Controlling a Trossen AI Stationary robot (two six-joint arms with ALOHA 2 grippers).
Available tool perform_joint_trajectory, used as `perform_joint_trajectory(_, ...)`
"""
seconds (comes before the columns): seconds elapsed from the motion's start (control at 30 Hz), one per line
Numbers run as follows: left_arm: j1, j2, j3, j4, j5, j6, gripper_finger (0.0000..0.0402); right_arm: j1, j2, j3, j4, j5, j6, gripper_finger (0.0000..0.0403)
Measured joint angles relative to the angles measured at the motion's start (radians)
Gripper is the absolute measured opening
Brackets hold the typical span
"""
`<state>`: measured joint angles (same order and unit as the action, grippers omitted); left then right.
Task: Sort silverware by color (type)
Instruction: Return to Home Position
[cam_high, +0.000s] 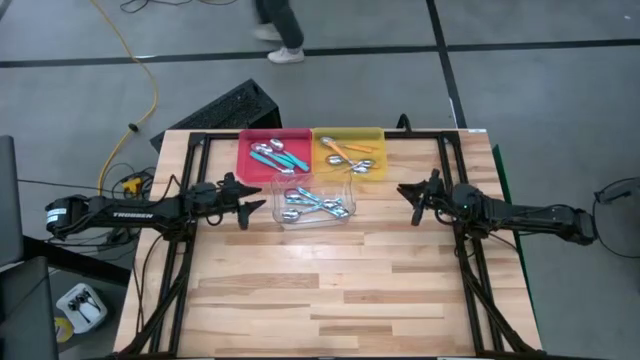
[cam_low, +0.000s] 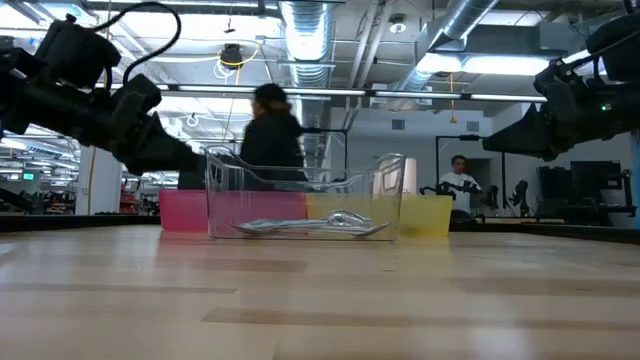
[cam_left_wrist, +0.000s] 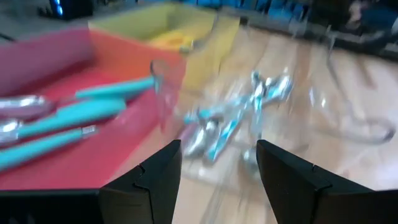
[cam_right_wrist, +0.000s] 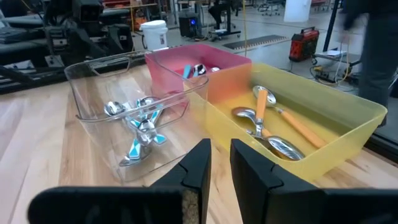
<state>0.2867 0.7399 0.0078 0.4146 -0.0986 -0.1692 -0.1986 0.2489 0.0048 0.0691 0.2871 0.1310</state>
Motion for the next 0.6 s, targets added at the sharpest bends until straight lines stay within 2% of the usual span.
perform_joint_trajectory(0.37, 0.0, 0.0, 0.0, -0.276, 0.0, -0.01, 0.0192, 0.0, 0.0, 0.0, -0.007, -0.001, 0.0, 0.0087)
perform_joint_trajectory(0.6, 0.0, 0.0, 0.0, -0.384, 0.005, -0.01, 0.0192, 0.0, 0.0, 0.0, -0.009, -0.001, 0.0, 0.0087)
